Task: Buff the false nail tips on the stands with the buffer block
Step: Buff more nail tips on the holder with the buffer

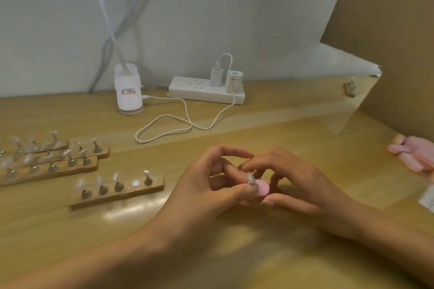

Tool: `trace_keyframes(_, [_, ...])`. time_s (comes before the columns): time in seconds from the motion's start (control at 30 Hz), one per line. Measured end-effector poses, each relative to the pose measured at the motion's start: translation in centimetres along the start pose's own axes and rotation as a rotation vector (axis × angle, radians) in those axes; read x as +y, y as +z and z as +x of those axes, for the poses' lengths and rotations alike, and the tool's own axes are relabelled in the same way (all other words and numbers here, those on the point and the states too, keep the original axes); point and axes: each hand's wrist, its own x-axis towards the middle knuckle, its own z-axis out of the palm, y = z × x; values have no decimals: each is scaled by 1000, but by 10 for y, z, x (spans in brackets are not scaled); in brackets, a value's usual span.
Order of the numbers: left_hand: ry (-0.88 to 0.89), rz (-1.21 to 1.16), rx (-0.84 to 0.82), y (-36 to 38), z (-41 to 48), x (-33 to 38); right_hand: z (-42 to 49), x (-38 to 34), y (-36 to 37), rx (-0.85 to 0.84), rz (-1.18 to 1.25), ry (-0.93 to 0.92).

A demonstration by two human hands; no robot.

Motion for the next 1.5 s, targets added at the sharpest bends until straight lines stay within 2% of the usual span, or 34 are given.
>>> trace_keyframes(0.2, [-79,7,-129,57,57,-18,-81,47,-53,-144,-369,299])
trace_keyframes(0.27, [-98,7,-162,71,75,-23,-109,57,-69,-115,-448,423])
trace_keyframes(0.37, [-78,34,-196,87,90,-29,-156,74,-93,30,-498,532])
trace_keyframes(0.43, [-51,47,-202,89,91,-34,-189,87,-106,30,-497,614])
trace_keyframes(0.5, [-28,48,-197,86,88,-35,-213,99,-108,-53,-400,678])
trace_keyframes(0.57, [-13,34,-172,81,84,-33,-211,107,-100,-29,-272,662])
trace_keyframes(0.73, [9,-101,-73,68,71,-12,-92,97,-42,16,12,496])
trace_keyframes(0.8, [24,-110,-59,57,59,-1,-42,86,-28,132,140,456])
trace_keyframes(0.87, [23,-96,-56,40,41,8,0,77,-23,328,302,487])
trace_keyframes(0.97, [14,-58,-34,13,11,16,40,61,-23,636,765,528])
trace_keyframes(1.03, [-7,-47,-5,-5,-9,18,49,57,-34,685,886,531])
trace_keyframes(1.07, [-15,-38,6,-15,-20,20,52,55,-41,619,758,522])
trace_keyframes(1.1, [-24,-26,7,-22,-28,21,48,56,-49,461,508,489])
trace_keyframes(1.17, [-39,-15,14,-33,-43,24,36,62,-56,0,-140,492])
trace_keyframes(1.2, [-41,-17,20,-39,-49,25,26,67,-53,-188,-379,499])
trace_keyframes(1.23, [-40,-16,21,-43,-55,27,16,69,-45,-285,-471,506])
trace_keyframes(1.33, [-37,-18,9,-53,-63,31,4,58,-14,-209,-332,462])
trace_keyframes(1.5, [-1,-26,77,-64,-67,37,44,45,8,-187,-491,455])
